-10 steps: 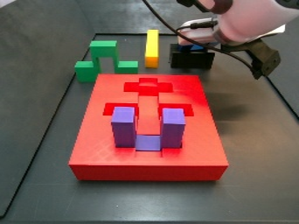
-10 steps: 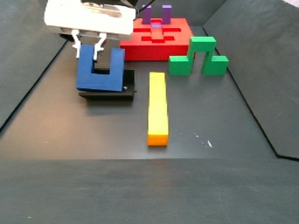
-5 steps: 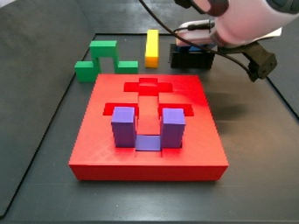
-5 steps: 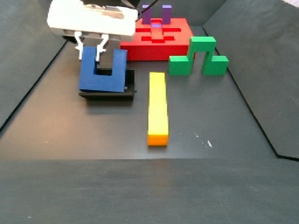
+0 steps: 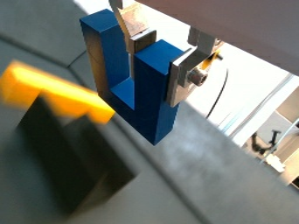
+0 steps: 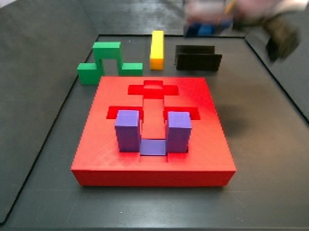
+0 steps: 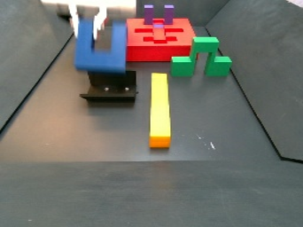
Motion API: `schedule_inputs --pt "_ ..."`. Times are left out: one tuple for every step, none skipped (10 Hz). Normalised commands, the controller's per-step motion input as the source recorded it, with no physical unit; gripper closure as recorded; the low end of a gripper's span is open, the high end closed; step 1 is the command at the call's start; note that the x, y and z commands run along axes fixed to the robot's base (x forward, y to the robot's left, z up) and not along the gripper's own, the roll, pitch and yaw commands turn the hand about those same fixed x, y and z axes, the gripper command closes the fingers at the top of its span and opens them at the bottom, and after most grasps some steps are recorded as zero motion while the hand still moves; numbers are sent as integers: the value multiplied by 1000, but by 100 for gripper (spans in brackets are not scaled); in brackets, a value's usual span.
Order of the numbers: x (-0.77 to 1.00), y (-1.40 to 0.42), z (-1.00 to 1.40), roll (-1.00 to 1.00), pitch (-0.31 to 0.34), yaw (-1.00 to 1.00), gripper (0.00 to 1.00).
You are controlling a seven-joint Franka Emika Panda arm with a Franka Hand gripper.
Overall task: Pick up the blue object. Move up. Place the blue object on the fixture. Regrasp the blue object. Move to above the board. Insert the blue object.
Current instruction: Move to above the board.
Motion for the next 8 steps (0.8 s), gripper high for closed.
schedule_inputs --pt "-1 -6 1400 -19 -33 36 100" --pt "12 -30 1400 -12 -9 19 100" --pt "6 -31 1400 -10 -4 1 100" --pt "11 -19 1400 -10 1 -2 100" --pt "12 -24 745 -16 25 -8 100" --pt "27 -16 348 -7 44 -10 100" --pt "-1258 -1400 279 -1000 141 -130 100" --pt "-1260 -1400 266 -1000 142 -126 100"
